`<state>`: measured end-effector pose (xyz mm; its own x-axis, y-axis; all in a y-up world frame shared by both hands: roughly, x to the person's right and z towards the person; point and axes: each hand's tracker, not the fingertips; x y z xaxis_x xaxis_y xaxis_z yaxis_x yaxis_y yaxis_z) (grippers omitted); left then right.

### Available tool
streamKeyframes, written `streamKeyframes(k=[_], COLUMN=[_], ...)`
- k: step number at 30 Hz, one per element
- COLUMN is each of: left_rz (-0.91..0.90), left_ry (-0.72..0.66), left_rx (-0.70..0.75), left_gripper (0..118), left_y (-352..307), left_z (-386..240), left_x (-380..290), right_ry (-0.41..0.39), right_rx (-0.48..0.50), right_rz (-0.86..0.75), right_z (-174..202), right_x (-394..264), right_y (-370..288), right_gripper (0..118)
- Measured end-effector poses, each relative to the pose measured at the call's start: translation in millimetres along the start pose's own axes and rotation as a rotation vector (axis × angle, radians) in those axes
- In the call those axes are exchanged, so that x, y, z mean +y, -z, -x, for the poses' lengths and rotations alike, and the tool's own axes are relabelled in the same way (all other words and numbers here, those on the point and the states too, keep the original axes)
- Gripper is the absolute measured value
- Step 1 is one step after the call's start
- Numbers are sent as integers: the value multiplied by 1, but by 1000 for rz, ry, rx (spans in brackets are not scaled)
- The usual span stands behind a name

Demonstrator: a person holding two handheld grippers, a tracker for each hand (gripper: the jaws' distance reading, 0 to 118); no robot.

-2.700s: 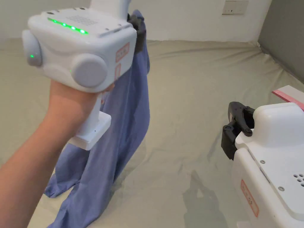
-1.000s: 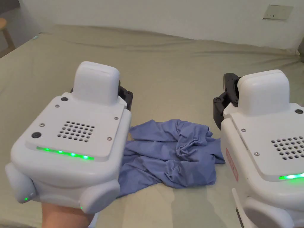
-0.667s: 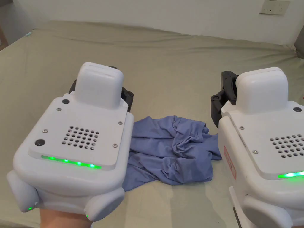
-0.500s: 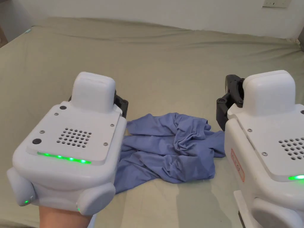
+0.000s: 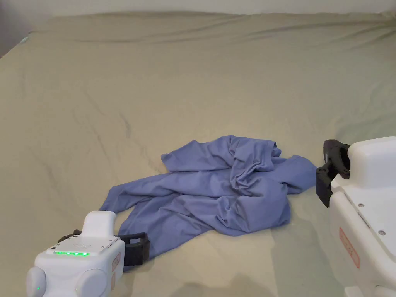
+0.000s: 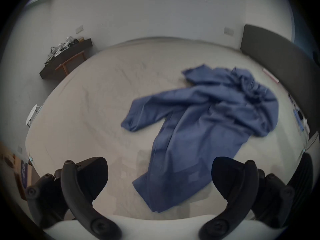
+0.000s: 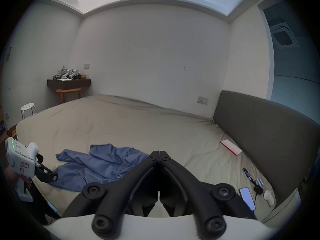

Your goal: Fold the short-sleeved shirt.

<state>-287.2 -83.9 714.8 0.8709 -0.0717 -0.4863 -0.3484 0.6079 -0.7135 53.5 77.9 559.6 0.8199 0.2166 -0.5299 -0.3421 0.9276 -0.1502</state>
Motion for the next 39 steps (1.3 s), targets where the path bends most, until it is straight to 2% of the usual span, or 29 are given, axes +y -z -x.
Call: streamKeyframes(k=[2, 6, 8, 9, 11, 12, 14, 17, 18, 19, 20, 21, 22, 23, 27, 30, 32, 33, 34, 35, 36, 37, 38, 39], left_rz=[28, 88, 45, 28, -16, -30, -55, -135, -155, -175, -191, -197, -203, -205, -215, -200, -187, -182, -179, -178, -174, -173, -175, -180], left_ry=[36, 47, 10, 13, 58, 98, 120, 28, 7, -23, -63, -90, -118, -128, -138, -158, -155, -157, -160, -161, -156, -152, -152, -155], left_rx=[30, -37, -37, -76, -76, -78, -64, -94, -100, -112, -129, -148, -170, -165, -142, -132, -112, -112, -112, -109, -101, -96, -94, -96], left_gripper=[116, 94, 90, 78, 28, 8, 8, 8, 8, 8, 8, 8, 8, 8, 8, 8, 8, 8, 8, 8, 8, 8, 8, 8], left_y=[13, 31, 23, 20, 11, 8, -2, -29, -35, -45, -54, -61, -65, -71, -80, -76, -71, -69, -66, -64, -62, -61, -61, -62], left_z=[-5, -11, -11, -12, -23, -28, -32, -23, -16, -11, -4, 0, 6, 10, 19, 23, 23, 23, 23, 22, 20, 20, 19, 20], left_x=[-2, -7, -6, -6, -6, -5, -1, 11, 15, 19, 22, 25, 27, 28, 27, 24, 21, 20, 19, 18, 18, 18, 18, 19], right_ry=[5, -9, -24, -30, -41, -44, -29, -66, -80, -88, -89, -89, -66, -63, -92, -61, -40, -25, -20, 10, 79, 98, 17, -63], right_rx=[-7, -13, -18, -19, -18, -9, 28, 69, 70, 77, 99, 108, 124, 108, 35, 59, 74, 75, 82, 122, 186, 206, 139, 133], right_rz=[31, 78, 99, 109, 133, 150, 183, 289, 319, 351, 393, 445, 503, 557, 661, 739, 720, 700, 693, 675, 656, 643, 637, 646], right_z=[-4, -8, -11, -12, -13, -14, -18, -24, -25, -28, -32, -36, -42, -45, -53, -54, -50, -49, -48, -48, -48, -44, -37, -31], right_x=[-7, -15, -18, -19, -21, -22, -23, -28, -31, -35, -41, -46, -54, -63, -90, -105, -108, -107, -105, -103, -100, -98, -97, -96], right_y=[5, 14, 20, 24, 36, 42, 60, 105, 120, 137, 159, 177, 198, 218, 267, 279, 272, 268, 266, 262, 256, 253, 251, 250], right_gripper=[1, 1, 1, 1, 1, 1, 1, 2, 10, 26, 55, 94, 109, 112, 112, 112, 107, 93, 68, 25, 9, 9, 8, 8])
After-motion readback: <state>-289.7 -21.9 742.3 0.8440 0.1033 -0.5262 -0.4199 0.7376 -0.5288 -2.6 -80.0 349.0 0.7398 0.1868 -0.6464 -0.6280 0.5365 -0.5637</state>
